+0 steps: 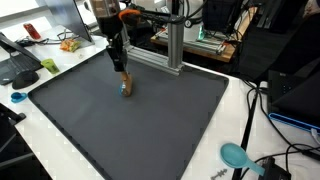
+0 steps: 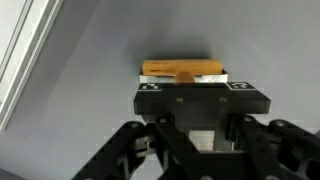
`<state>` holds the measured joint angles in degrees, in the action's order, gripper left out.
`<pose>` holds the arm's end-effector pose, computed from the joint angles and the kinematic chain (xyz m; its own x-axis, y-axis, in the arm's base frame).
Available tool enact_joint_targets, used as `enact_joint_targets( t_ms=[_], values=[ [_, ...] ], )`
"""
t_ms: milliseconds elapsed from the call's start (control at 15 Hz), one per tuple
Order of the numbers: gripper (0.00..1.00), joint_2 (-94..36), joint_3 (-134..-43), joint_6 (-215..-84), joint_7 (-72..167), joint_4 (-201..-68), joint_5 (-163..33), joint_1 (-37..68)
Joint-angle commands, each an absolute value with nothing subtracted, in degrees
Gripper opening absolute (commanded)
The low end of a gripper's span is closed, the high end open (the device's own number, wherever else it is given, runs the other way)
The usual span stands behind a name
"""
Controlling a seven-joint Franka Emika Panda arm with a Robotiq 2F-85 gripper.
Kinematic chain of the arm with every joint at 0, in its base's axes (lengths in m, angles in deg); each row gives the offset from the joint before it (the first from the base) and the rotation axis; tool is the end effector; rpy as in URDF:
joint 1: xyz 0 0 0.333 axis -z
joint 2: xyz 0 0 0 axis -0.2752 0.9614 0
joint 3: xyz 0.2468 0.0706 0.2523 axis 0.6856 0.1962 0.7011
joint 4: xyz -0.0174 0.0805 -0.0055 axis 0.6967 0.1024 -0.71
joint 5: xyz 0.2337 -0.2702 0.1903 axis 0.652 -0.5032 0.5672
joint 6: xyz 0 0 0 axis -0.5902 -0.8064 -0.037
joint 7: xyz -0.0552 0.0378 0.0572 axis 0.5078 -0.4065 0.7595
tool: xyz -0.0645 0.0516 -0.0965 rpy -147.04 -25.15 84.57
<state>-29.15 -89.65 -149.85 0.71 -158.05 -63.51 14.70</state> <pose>0.6198 -0.0392 0.3249 0.5824 -0.8108 0.0587 -0.8119 -0.5837 -0.0063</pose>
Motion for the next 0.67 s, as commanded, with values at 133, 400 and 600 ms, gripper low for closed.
enact_joint_targets(
  t_ms=[133,400,600],
  values=[
    [0.23,-26.7,-88.6,-152.3,4.6,-157.9,-57.6,16.1],
    [0.23,-26.0,-87.9,-152.2,9.5,-158.2,-52.9,16.4],
    [0.23,-25.0,-88.3,-152.6,10.7,-157.8,-53.2,16.1]
  ],
)
